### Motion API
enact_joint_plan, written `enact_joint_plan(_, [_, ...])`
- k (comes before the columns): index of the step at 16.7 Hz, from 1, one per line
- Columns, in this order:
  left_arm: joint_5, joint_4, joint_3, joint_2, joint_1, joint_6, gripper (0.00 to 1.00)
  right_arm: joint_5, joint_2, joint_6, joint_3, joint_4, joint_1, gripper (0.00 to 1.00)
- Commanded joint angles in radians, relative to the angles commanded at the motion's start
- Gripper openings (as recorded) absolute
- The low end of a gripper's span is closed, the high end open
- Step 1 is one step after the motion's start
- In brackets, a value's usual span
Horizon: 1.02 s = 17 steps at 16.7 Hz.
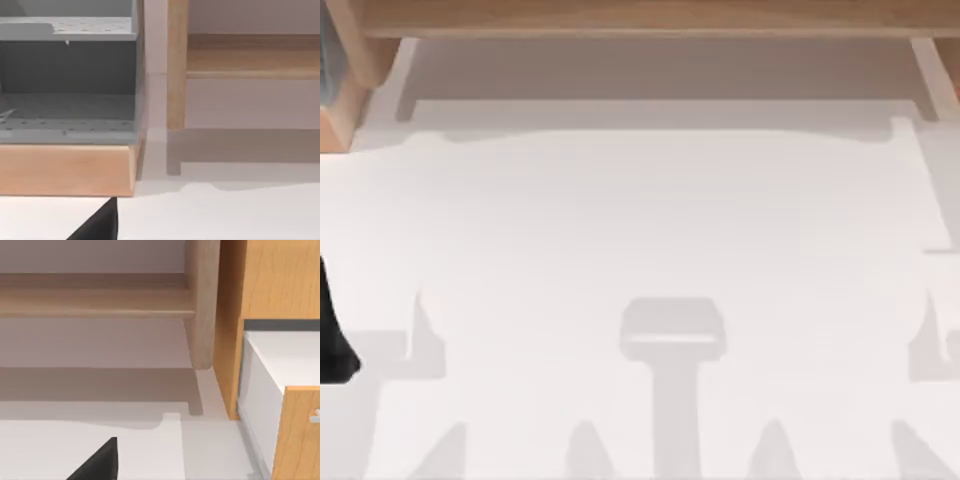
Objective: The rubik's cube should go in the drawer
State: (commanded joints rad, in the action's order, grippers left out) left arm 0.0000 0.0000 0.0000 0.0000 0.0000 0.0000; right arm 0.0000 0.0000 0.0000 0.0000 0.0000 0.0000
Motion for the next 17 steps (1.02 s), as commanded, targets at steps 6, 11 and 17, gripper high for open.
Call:
enact_joint_plan(6, [0.0,0.0,0.0,0.0,0.0,0.0,1.0,0.027,0.108,0.002,0.107,0.016,0.024,1.0])
enact_joint_plan(11, [0.0,0.0,0.0,0.0,0.0,0.0,1.0,0.09,0.475,0.007,0.447,0.058,0.081,1.0])
enact_joint_plan(17, [0.0,0.0,0.0,0.0,0.0,0.0,1.0,0.169,1.086,0.012,0.96,0.115,0.151,1.0])
